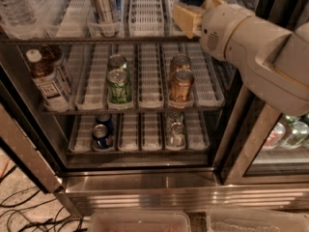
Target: Pick redbull can from top shelf of fridge
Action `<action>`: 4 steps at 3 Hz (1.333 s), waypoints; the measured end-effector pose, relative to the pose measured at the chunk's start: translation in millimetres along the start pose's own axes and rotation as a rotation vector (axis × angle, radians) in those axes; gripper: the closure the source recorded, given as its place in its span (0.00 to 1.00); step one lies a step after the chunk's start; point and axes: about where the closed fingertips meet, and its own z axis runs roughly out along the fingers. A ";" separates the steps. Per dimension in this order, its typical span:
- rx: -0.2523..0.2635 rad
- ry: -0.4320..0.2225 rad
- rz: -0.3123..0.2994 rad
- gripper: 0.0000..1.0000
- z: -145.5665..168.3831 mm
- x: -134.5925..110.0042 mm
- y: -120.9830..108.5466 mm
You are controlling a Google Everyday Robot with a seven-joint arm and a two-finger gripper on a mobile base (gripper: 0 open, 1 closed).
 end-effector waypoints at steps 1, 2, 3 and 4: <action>0.000 0.000 0.000 1.00 0.6 0.1 -0.2; -0.011 0.019 -0.001 1.00 -0.9 3.1 5.5; -0.013 0.021 -0.002 1.00 1.0 3.6 5.7; -0.017 0.024 -0.011 1.00 -0.7 2.1 7.3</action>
Offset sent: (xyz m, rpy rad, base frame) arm -0.0258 0.0051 -0.0156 -0.0655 0.0975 0.0448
